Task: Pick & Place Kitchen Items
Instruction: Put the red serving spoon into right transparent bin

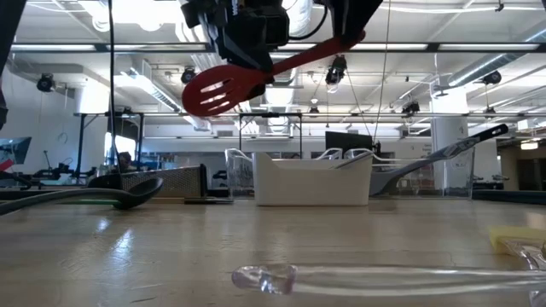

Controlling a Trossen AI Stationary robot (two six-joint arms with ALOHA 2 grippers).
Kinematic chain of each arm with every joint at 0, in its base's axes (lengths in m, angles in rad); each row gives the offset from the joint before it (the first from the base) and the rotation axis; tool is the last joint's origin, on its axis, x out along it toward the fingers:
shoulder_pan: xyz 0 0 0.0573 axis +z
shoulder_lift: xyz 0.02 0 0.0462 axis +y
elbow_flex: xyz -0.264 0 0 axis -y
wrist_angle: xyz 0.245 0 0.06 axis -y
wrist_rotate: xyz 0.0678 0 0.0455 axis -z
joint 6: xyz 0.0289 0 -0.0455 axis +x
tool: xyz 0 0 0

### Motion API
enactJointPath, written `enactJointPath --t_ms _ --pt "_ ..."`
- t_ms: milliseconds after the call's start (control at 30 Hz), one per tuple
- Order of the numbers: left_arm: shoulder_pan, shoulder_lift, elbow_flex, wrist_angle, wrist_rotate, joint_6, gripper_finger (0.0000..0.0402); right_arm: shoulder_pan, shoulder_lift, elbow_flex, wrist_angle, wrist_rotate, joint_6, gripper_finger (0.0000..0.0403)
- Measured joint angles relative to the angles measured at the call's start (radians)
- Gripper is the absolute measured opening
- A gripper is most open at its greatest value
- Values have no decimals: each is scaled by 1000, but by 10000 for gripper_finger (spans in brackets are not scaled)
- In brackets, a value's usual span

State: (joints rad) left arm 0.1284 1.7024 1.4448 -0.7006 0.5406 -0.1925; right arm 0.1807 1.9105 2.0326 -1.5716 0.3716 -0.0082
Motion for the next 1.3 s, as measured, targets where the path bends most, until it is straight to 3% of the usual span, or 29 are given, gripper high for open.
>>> enactJointPath --t_ms 233,433,733,1033,1300 --pt "-2 -1 0 4 9 7 43 -4 -2 -41 0 -7 5 124" --pt "-1 -3 0 0 16 19 43 -2 -2 -50 -16 -19 0 59" --pt "-1 -3 0 0 9 50 47 -2 -11 -50 -9 -20 6 59" --pt "3 -3 4 18 -21 68 185 -15 -144 -123 17 3 127 56" --pt "23 -27 75 9 -114 123 215 -75 -335 -394 8 -63 246 56"
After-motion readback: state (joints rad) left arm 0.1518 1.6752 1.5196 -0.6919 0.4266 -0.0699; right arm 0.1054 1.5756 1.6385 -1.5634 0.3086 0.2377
